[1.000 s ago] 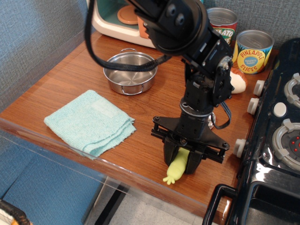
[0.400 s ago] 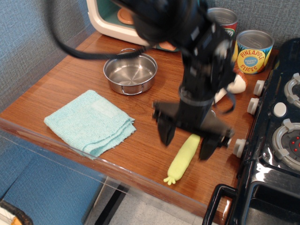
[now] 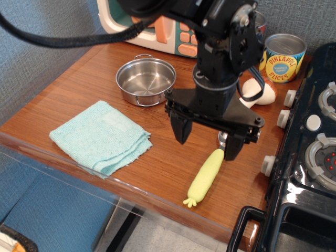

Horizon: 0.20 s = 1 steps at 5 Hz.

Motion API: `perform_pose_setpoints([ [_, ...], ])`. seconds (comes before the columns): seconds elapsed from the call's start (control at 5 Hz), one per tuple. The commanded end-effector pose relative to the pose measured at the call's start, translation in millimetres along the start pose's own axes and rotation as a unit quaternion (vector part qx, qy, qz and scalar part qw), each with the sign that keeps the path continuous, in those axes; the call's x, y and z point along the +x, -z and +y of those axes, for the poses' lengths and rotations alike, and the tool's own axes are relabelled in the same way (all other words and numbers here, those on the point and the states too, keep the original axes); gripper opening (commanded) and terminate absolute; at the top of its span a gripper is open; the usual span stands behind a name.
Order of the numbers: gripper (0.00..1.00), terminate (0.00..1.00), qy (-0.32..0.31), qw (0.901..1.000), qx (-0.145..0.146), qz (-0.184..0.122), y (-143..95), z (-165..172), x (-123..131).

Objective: Place the spoon on the front right of the table.

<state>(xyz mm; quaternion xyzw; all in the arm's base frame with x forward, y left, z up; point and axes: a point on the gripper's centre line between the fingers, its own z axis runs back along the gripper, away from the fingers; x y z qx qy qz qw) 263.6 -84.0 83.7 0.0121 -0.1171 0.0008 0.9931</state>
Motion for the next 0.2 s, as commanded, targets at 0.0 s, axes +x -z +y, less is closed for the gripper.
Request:
perform_pose_setpoints([
  [0.0,1.00,1.00,-0.004,0.9997,-0.006,-0.022,-14.3,2.4,3.7],
])
